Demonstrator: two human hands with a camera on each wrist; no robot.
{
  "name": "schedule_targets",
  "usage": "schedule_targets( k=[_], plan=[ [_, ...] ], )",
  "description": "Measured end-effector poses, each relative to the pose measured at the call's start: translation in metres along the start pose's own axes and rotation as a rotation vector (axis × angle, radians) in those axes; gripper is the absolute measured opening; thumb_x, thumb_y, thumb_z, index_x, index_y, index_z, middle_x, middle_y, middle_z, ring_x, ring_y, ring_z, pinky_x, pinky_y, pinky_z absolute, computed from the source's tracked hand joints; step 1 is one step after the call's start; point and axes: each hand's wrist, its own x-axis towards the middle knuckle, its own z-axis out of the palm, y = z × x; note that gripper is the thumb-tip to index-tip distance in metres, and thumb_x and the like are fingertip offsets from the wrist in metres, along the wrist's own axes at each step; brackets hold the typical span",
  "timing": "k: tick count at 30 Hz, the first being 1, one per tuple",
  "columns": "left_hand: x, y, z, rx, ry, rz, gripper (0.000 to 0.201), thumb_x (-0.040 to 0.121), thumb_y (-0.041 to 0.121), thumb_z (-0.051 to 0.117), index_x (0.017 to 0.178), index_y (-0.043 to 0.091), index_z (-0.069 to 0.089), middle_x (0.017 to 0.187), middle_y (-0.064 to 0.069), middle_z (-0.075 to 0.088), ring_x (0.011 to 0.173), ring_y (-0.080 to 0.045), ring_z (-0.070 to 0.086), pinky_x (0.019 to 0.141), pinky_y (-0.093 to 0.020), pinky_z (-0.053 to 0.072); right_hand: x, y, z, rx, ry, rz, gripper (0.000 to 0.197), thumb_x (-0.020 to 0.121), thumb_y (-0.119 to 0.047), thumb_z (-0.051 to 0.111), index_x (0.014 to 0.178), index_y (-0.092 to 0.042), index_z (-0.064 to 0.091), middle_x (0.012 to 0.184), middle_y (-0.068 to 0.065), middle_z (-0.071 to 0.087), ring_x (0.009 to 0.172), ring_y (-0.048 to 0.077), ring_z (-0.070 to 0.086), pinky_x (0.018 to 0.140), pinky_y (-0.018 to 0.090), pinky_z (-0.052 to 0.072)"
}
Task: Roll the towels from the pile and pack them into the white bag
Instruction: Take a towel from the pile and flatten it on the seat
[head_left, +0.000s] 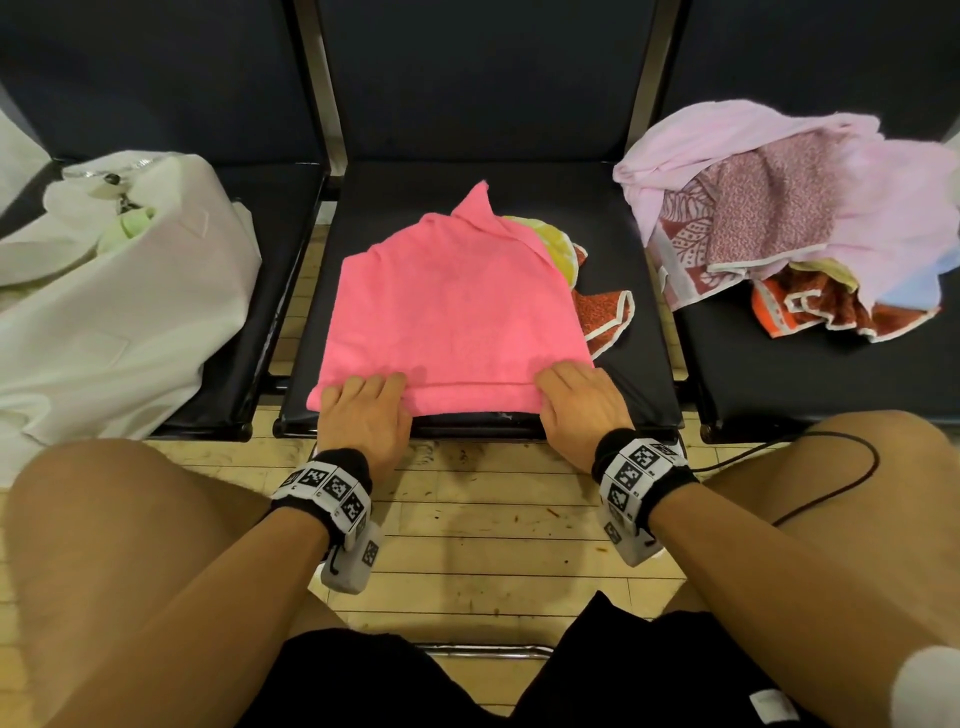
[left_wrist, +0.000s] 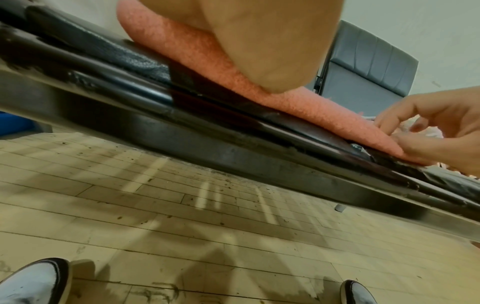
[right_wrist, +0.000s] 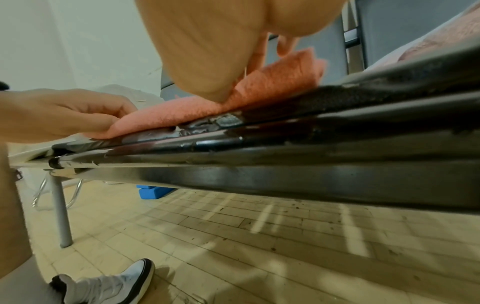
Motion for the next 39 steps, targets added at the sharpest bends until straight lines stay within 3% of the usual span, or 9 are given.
schedule_targets(
  k=[3,6,9,13,21,24,29,35,39],
  plan=[
    [0.001,0.004,-0.003,-0.010,0.042,-0.025,0.034,0.085,0.025,0.048,0.115,0.019,0.063,0.102,-0.006,0.060,0.097,-0.031,0.052,0.092,-0.050,0.033,0.003,0.006,0.005,-0.068,0.071,-0.135,0.025,0.065,-0.001,0.066,0.086,-0.014,0.070,0.097,0.003,0.066,0.092,0.025,0.051,0.079,0.037,0.033],
    [0.003,0.008,-0.008,-0.013,0.024,-0.027,0.045,0.067,0.009,0.077,0.110,0.018,0.067,0.112,-0.009,0.060,0.106,-0.033,0.050,0.094,-0.048,0.026,0.001,0.002,0.006,-0.038,0.008,-0.173,0.033,0.056,0.006,0.075,0.086,-0.009,0.072,0.093,0.007,0.069,0.084,0.029,0.062,0.071,0.037,0.052],
    [0.003,0.008,-0.012,-0.031,-0.023,0.024,0.053,0.053,0.004,0.087,0.102,0.011,0.068,0.099,-0.010,0.064,0.091,-0.034,0.056,0.084,-0.047,0.040,-0.003,-0.007,0.004,-0.009,-0.084,-0.073,0.035,0.061,0.003,0.075,0.093,-0.009,0.071,0.095,0.007,0.068,0.085,0.030,0.063,0.073,0.042,0.055],
    [0.000,0.006,-0.012,-0.086,0.044,0.025,0.025,0.084,0.025,0.063,0.104,0.010,0.065,0.099,-0.009,0.063,0.090,-0.033,0.054,0.084,-0.048,0.048,-0.004,-0.008,0.002,-0.006,-0.058,0.026,0.026,0.074,-0.016,0.070,0.099,-0.014,0.068,0.100,0.002,0.067,0.095,0.027,0.058,0.087,0.041,0.048],
    [0.001,-0.005,-0.003,-0.120,0.053,0.027,0.049,0.087,0.032,0.030,0.111,0.008,0.065,0.101,-0.010,0.066,0.098,-0.034,0.055,0.090,-0.046,0.046,0.003,0.002,0.001,0.067,-0.175,0.078,0.045,0.077,0.002,0.054,0.121,-0.006,0.064,0.116,0.012,0.065,0.112,0.035,0.055,0.108,0.046,0.034],
    [-0.001,-0.002,-0.005,-0.095,0.043,0.011,0.048,0.086,0.032,0.029,0.108,0.009,0.065,0.096,-0.010,0.068,0.093,-0.034,0.056,0.087,-0.047,0.044,0.004,0.001,-0.001,0.057,-0.260,0.038,0.048,0.081,-0.006,0.042,0.125,-0.007,0.061,0.120,0.012,0.064,0.112,0.036,0.054,0.101,0.043,0.035],
    [0.000,0.000,-0.006,-0.062,0.024,-0.016,0.047,0.085,0.031,0.032,0.117,0.012,0.061,0.098,-0.009,0.064,0.088,-0.033,0.057,0.080,-0.046,0.042,0.004,0.003,-0.002,0.106,-0.229,0.068,0.042,0.089,-0.006,0.051,0.131,-0.010,0.058,0.125,0.011,0.063,0.106,0.036,0.058,0.093,0.043,0.046],
    [0.004,0.002,-0.006,-0.033,0.166,-0.057,0.031,0.077,0.012,0.064,0.107,0.018,0.066,0.107,-0.010,0.057,0.100,-0.034,0.050,0.091,-0.049,0.031,0.003,0.008,0.005,-0.011,0.019,-0.138,0.039,0.054,0.009,0.074,0.085,-0.015,0.071,0.092,0.000,0.067,0.088,0.024,0.054,0.079,0.035,0.031],
    [0.006,0.001,-0.003,-0.018,0.131,0.038,0.023,0.071,-0.003,0.071,0.090,0.010,0.067,0.091,-0.010,0.062,0.084,-0.034,0.056,0.076,-0.048,0.043,0.001,0.003,0.003,0.022,-0.114,-0.132,0.025,0.063,-0.004,0.067,0.087,-0.010,0.074,0.090,0.004,0.069,0.082,0.031,0.062,0.073,0.044,0.056]
  ],
)
